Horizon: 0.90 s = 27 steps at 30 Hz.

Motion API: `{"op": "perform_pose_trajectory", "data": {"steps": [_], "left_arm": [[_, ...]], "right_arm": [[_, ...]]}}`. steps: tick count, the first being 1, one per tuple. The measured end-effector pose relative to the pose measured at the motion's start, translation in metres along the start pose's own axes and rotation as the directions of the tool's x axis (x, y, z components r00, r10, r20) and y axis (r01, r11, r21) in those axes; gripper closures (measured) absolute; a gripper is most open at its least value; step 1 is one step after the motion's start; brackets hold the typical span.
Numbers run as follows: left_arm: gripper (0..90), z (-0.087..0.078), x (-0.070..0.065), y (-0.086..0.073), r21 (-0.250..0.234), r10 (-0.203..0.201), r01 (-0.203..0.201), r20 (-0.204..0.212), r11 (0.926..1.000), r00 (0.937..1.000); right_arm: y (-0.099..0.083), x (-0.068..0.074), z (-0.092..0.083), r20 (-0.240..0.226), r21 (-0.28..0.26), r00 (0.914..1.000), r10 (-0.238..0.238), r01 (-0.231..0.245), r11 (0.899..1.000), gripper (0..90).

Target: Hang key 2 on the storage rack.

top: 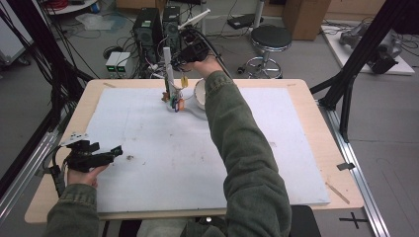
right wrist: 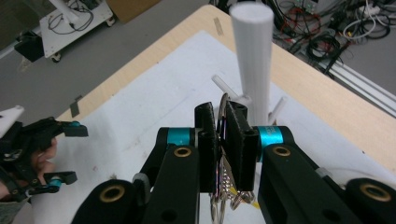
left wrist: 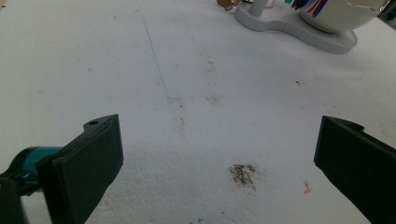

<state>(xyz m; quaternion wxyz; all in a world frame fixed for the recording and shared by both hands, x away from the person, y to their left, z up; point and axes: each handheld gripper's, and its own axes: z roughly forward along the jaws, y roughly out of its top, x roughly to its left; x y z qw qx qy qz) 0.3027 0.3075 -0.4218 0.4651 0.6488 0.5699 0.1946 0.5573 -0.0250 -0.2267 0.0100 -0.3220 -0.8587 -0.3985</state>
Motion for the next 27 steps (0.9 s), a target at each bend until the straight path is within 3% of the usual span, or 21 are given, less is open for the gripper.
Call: {"op": "perform_pose_trajectory", "data": {"steps": [8,13,20,22,25,27], "left_arm": [[1.8,0.000,0.001,0.000,0.001,0.000,0.000,-0.003,1.0000,1.0000],[1.7,0.000,0.002,0.000,0.000,0.000,0.000,-0.004,1.0000,1.0000],[1.8,0.000,0.002,0.001,-0.003,-0.004,0.004,-0.008,1.0000,1.0000],[1.7,0.000,0.003,0.001,-0.002,-0.002,0.002,-0.007,1.0000,1.0000],[1.8,0.001,0.002,0.001,0.000,0.001,-0.001,-0.006,1.0000,1.0000],[1.7,0.001,0.001,0.001,0.002,0.001,-0.001,-0.006,1.0000,1.0000]], "right_arm": [[-0.002,-0.003,0.009,0.008,0.008,0.9999,-0.009,0.009,1.000,83.1],[-0.003,-0.008,0.013,0.020,0.016,0.9996,0.022,-0.022,1.000,83.1],[-0.007,-0.005,0.013,0.020,0.023,0.9996,0.018,-0.018,1.000,81.2],[-0.010,-0.003,0.012,0.019,0.014,0.9998,-0.010,0.010,1.000,72.3],[-0.014,0.000,0.007,0.066,0.027,0.9973,-0.030,0.028,0.999,58.4],[-0.016,0.001,0.002,0.097,0.016,0.9944,-0.041,0.040,0.999,44.0]]}}
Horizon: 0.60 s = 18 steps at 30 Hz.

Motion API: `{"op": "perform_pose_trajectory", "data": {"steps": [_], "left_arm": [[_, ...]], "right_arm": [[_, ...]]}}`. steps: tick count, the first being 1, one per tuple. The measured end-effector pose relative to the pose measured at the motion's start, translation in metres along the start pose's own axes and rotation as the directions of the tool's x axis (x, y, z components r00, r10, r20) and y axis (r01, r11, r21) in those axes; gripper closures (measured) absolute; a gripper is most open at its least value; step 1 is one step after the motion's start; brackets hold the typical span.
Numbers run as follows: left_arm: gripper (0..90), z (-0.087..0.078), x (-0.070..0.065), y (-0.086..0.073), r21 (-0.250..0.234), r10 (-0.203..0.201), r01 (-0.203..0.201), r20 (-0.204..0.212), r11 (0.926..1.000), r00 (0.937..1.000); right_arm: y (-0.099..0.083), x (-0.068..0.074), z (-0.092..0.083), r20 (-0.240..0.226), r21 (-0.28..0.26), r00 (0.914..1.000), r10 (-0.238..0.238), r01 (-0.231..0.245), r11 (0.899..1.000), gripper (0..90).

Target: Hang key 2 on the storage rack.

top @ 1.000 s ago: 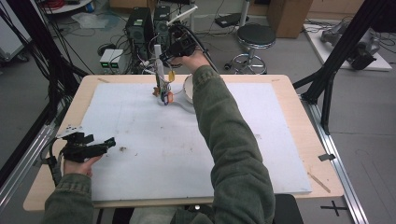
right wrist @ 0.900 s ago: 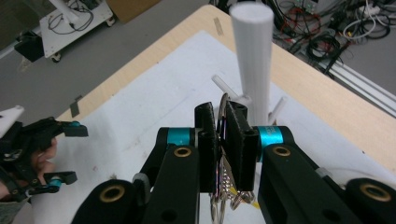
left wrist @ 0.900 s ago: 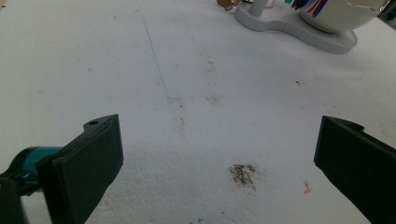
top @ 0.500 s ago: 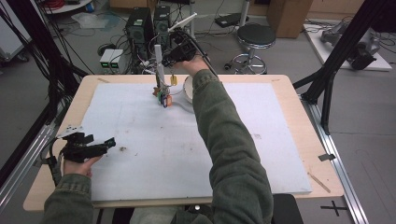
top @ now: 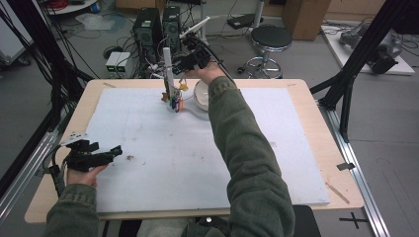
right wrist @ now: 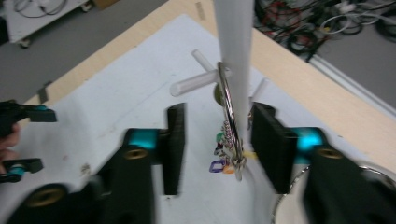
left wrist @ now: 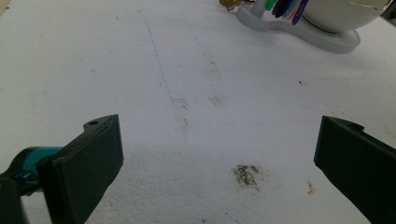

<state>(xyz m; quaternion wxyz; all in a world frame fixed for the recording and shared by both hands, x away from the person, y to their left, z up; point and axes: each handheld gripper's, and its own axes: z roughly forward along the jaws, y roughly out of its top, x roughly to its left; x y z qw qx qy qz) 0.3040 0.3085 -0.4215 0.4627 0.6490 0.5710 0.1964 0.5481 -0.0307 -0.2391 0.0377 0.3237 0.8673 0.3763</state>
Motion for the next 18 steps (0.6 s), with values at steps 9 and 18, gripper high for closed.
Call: {"op": "perform_pose_trajectory", "data": {"steps": [9,18], "left_arm": [[1.7,0.000,-0.001,0.000,-0.002,0.000,0.000,-0.004,1.0000,1.0000],[1.8,0.000,0.000,0.000,-0.002,0.001,-0.001,-0.006,1.0000,1.0000]], "right_arm": [[-0.012,-0.002,-0.023,0.059,-0.077,0.9956,0.074,-0.069,0.995,10.1],[-0.029,-0.001,-0.035,0.091,-0.089,0.9920,0.087,-0.079,0.993,0.4]]}}
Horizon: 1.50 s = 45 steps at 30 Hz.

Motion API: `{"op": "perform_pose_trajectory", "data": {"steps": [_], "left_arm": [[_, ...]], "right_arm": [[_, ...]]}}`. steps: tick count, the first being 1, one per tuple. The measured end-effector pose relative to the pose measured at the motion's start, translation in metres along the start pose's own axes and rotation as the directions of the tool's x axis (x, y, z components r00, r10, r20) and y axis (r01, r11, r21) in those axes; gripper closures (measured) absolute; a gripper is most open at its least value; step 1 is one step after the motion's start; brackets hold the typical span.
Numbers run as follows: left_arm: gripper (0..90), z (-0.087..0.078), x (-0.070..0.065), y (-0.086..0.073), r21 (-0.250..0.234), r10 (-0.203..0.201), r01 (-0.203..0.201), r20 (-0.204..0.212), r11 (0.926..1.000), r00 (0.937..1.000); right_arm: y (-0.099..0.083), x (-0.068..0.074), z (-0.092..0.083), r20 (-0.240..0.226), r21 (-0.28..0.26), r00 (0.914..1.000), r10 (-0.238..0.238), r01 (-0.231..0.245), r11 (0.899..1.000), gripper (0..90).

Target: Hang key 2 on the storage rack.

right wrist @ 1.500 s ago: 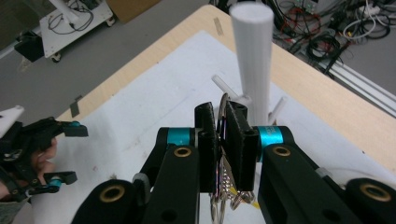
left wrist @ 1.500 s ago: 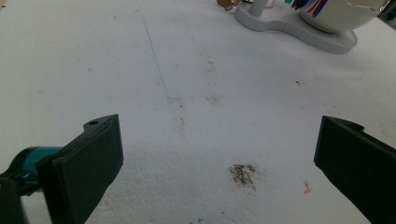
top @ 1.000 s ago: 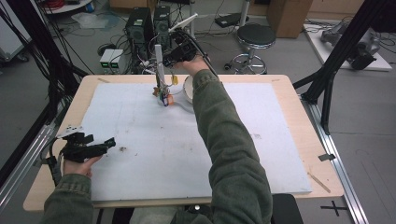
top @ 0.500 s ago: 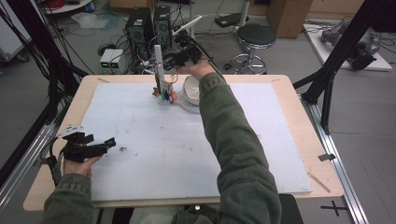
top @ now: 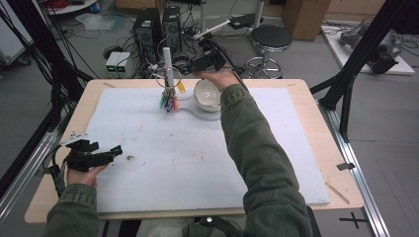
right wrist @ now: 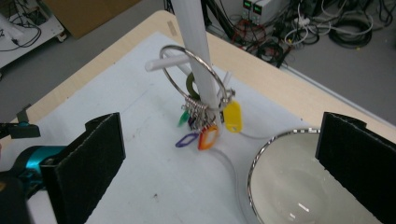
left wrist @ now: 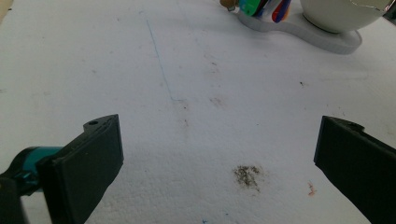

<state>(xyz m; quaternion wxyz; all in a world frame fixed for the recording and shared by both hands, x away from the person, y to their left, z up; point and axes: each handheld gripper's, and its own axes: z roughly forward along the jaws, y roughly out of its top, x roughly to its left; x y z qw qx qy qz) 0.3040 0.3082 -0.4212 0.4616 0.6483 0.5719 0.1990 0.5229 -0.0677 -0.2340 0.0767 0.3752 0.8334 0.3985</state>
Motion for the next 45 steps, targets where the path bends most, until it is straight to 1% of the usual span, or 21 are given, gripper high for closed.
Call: {"op": "perform_pose_trajectory", "data": {"steps": [1,5,7,8,9,10,11,12,15,16,18,24,27,31,33,34,35,37,39,41,45], "left_arm": [[1.7,0.000,0.000,0.000,0.000,0.001,-0.001,0.000,1.0000,1.0000],[1.7,0.000,0.000,0.000,0.001,0.001,-0.001,-0.001,1.0000,1.0000],[1.7,0.000,0.000,0.000,0.001,0.002,-0.002,-0.001,1.0000,1.0000],[1.7,0.000,0.000,0.000,0.000,0.001,-0.001,-0.001,1.0000,1.0000],[1.7,0.000,0.000,0.000,0.001,0.002,-0.002,0.000,1.0000,1.0000],[1.7,0.000,0.000,0.000,0.001,0.001,-0.001,-0.001,1.0000,1.0000],[1.8,0.000,0.000,0.000,0.000,0.002,-0.002,0.000,1.0000,1.0000],[1.8,0.000,0.000,0.000,0.001,0.001,-0.001,0.000,1.0000,1.0000],[1.7,0.000,0.000,0.000,0.001,0.001,-0.001,-0.001,1.0000,1.0000],[1.7,0.000,0.000,0.000,0.001,0.001,-0.001,-0.001,1.0000,1.0000],[1.7,0.000,0.000,0.000,0.001,0.001,-0.001,-0.001,1.0000,1.0000],[1.8,0.000,0.000,0.000,0.003,0.002,-0.002,-0.003,1.0000,1.0000],[1.8,0.000,0.000,0.000,0.004,0.003,-0.003,-0.004,1.0000,1.0000],[1.7,0.000,-0.001,0.000,0.005,0.005,-0.005,-0.005,1.0000,1.0000],[1.8,0.000,-0.001,0.000,0.004,0.004,-0.004,-0.005,1.0000,1.0000],[1.7,0.000,-0.001,0.000,0.005,0.004,-0.004,-0.005,1.0000,1.0000],[1.7,0.000,-0.001,0.000,0.004,0.005,-0.005,-0.006,1.0000,1.0000],[1.7,0.000,-0.001,0.000,0.005,0.006,-0.006,-0.006,1.0000,1.0000],[1.7,-0.001,-0.001,0.000,0.000,0.003,-0.003,-0.004,1.0000,1.0000],[1.7,-0.001,0.000,0.000,0.003,0.006,-0.006,-0.004,1.0000,1.0000],[1.8,-0.001,-0.001,0.000,0.001,0.002,-0.002,-0.005,1.0000,1.0000]], "right_arm": [[-0.001,0.001,-0.001,0.006,0.012,1.0000,-0.003,0.003,1.000,0.4],[-0.001,0.004,-0.005,0.004,0.009,1.0000,-0.001,0.001,1.000,0.4],[-0.001,0.005,-0.007,0.005,0.007,1.0000,-0.008,0.008,1.000,0.5],[-0.002,0.005,-0.008,0.007,0.012,1.0000,-0.002,0.002,1.000,0.5],[-0.002,0.005,-0.008,0.006,0.006,0.9999,-0.012,0.012,1.000,0.5],[-0.003,0.005,-0.009,0.007,0.008,1.0000,-0.002,0.002,1.000,0.5],[-0.004,0.004,-0.009,0.003,0.000,0.9999,-0.010,0.010,1.000,0.5],[-0.006,0.004,-0.010,0.000,-0.005,1.0000,-0.005,0.005,1.000,0.5],[-0.014,-0.001,-0.011,0.007,-0.011,1.0000,0.002,-0.002,1.000,0.5],[-0.017,-0.002,-0.012,0.001,-0.008,0.9999,0.011,-0.011,1.000,0.5],[-0.022,-0.005,-0.014,0.007,-0.005,0.9999,0.013,-0.013,1.000,0.5],[-0.037,-0.016,-0.021,0.015,-0.032,0.9995,0.029,-0.028,0.999,0.5],[-0.045,-0.019,-0.023,0.025,-0.028,0.9992,0.030,-0.030,0.999,0.5],[-0.055,-0.025,-0.027,0.027,-0.045,0.9989,0.039,-0.038,0.998,0.5],[-0.062,-0.029,-0.028,0.028,-0.037,0.9981,0.055,-0.054,0.998,0.5],[-0.064,-0.030,-0.029,0.038,-0.028,0.9980,0.051,-0.050,0.998,0.5],[-0.066,-0.030,-0.030,0.051,-0.028,0.9976,0.047,-0.046,0.999,0.5],[-0.071,-0.031,-0.033,0.045,-0.062,0.9980,0.045,-0.042,0.997,0.5],[-0.076,-0.032,-0.035,0.054,-0.066,0.9973,0.049,-0.046,0.997,0.5],[-0.081,-0.034,-0.037,0.060,-0.056,0.9968,0.053,-0.050,0.997,0.5],[-0.092,-0.035,-0.046,0.069,-0.081,0.9955,0.064,-0.058,0.995,0.5]]}}
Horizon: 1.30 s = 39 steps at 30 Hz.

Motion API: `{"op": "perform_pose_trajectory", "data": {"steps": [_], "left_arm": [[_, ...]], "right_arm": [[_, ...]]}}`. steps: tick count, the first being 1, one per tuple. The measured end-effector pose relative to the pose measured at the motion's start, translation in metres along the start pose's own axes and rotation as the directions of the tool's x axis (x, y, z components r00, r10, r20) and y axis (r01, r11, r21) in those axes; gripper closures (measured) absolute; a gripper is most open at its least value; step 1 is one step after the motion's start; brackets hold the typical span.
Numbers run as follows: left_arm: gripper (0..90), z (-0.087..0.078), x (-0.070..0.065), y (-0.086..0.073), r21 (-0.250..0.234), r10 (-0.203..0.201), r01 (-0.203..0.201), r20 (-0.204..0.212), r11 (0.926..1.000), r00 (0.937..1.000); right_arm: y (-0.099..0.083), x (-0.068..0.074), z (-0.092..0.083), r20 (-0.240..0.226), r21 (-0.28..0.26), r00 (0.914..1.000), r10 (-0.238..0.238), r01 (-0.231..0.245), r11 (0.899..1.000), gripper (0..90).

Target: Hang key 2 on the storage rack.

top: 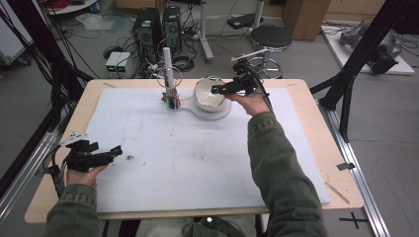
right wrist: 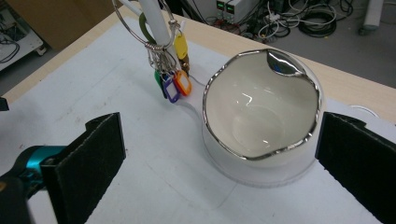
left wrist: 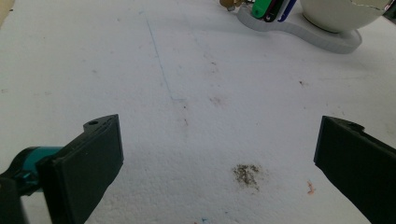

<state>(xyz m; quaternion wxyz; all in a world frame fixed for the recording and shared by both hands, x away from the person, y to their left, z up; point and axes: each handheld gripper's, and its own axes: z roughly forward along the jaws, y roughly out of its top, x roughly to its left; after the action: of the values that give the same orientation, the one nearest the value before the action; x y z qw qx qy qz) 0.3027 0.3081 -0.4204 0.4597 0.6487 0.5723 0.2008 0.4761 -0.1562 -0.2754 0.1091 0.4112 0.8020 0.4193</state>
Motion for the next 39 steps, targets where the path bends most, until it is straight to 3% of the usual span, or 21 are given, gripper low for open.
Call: {"op": "perform_pose_trajectory", "data": {"steps": [4,8,15,22,33,39], "left_arm": [[1.7,0.000,0.000,0.000,-0.003,-0.001,0.001,-0.001,1.0000,1.0000],[1.7,-0.001,0.000,0.000,-0.004,-0.003,0.003,0.000,1.0000,1.0000],[1.7,-0.002,0.000,0.000,-0.003,-0.001,0.001,-0.002,1.0000,1.0000],[1.7,-0.002,0.000,0.000,-0.001,-0.004,0.004,-0.003,1.0000,1.0000],[1.7,-0.003,0.000,0.000,-0.002,-0.003,0.003,-0.003,1.0000,1.0000],[1.7,-0.004,-0.001,-0.001,-0.003,-0.003,0.003,-0.004,1.0000,1.0000]], "right_arm": [[-0.009,-0.005,-0.011,0.024,0.009,0.9996,0.016,-0.016,1.000,0.5],[-0.017,-0.009,-0.025,0.043,-0.021,0.9987,0.028,-0.027,0.999,0.5],[-0.040,-0.017,-0.038,0.077,-0.007,0.9963,0.040,-0.039,0.999,0.5],[-0.059,-0.026,-0.047,0.087,-0.045,0.9936,0.072,-0.068,0.997,0.5],[-0.084,-0.028,-0.059,0.123,-0.083,0.9883,0.091,-0.081,0.993,0.5],[-0.101,-0.033,-0.062,0.119,-0.102,0.9835,0.136,-0.124,0.987,0.5]]}}
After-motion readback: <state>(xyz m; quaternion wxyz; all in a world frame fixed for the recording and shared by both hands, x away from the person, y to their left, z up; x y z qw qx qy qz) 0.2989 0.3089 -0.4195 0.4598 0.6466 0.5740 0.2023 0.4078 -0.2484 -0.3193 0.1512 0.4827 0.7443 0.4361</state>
